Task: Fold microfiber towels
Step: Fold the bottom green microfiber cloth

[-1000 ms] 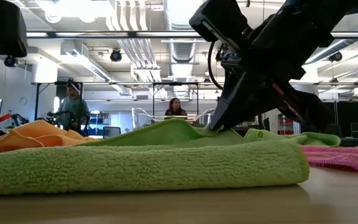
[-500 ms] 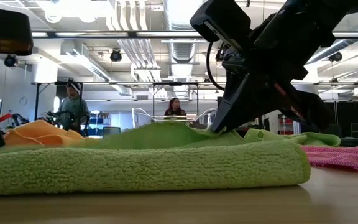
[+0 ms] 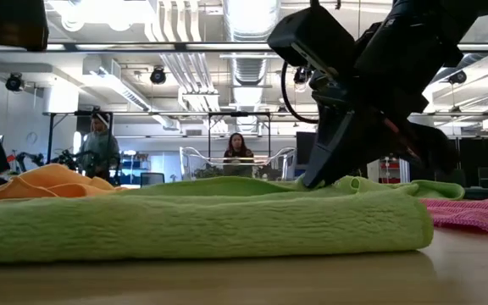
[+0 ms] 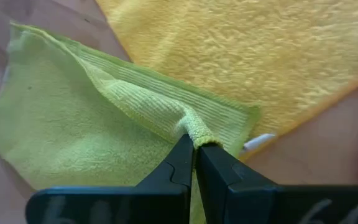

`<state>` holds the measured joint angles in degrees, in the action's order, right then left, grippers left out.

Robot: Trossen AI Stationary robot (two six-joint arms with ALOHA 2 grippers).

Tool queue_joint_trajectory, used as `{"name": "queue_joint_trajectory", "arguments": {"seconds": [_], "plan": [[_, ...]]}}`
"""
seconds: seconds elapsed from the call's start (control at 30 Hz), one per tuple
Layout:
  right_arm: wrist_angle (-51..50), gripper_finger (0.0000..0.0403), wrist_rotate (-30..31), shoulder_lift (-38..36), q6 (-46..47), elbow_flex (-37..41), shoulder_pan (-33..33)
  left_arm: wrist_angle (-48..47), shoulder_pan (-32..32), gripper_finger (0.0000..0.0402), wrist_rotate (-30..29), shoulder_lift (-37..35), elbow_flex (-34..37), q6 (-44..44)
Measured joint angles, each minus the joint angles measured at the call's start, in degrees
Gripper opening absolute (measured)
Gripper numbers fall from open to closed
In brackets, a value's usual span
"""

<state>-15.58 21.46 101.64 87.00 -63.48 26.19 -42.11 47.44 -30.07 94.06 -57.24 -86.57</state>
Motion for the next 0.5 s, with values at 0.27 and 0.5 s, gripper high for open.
{"name": "queue_joint_trajectory", "arguments": {"seconds": [0.27, 0.5], "plan": [[-1.75, 0.0043, -2.02, -1.99, -5.03, -0.35, -0.71, 1.15, 0.09, 0.0118, -0.13, -1.18, -1.84, 1.89], [-1.89, 0.0051, -2.84, -1.83, -7.5, -0.74, -0.71, 2.91, 0.09, 0.0118, -0.38, -1.16, -1.79, 2.0]]}}
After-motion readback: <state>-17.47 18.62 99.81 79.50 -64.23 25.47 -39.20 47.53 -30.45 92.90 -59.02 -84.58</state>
